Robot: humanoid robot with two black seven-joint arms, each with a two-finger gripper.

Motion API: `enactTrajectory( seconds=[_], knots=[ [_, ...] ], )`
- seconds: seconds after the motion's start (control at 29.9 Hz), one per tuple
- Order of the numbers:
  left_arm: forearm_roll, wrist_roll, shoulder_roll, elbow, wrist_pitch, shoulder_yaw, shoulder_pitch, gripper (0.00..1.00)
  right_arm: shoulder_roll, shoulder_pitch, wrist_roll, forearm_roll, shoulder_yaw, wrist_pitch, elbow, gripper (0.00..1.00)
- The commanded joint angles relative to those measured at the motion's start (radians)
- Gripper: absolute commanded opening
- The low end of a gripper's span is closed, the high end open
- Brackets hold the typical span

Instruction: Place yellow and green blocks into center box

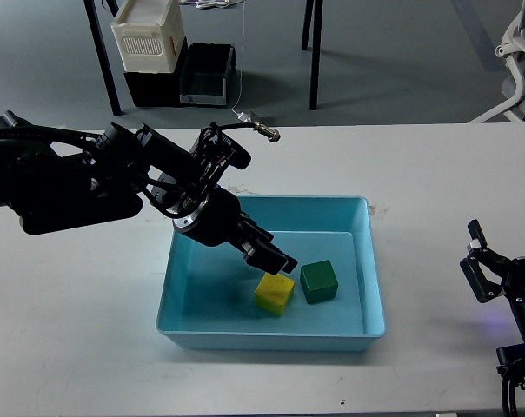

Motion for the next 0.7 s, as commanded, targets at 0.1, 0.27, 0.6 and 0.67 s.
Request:
enactTrajectory(
  seconds=[0.1, 0.27, 0.6, 0.67],
  knots=[
    [-0.098, 0.008, 0.002, 0.079, 0.0, -0.091, 0.0, 0.85, 0.0, 0.0, 0.001, 0.0, 0.008, 0.0, 0.001, 1.0],
    [-0.148, 0.005, -0.01, 0.131, 0.0, -0.264, 0.044, 0.85, 0.0, 0.011, 0.001, 0.0, 0.01, 0.0, 0.002, 1.0],
    [-0.39, 0.012, -0.153, 0.217, 0.0, -0.882, 0.337, 0.88, 0.0, 0.017, 0.001, 0.0, 0.039, 0.0, 0.006, 1.0],
    [-0.444, 0.012, -0.19, 0.217, 0.0, -0.968, 0.372, 0.91, 0.0, 0.02, 0.002, 0.0, 0.039, 0.0, 0.007, 1.0]
  ],
)
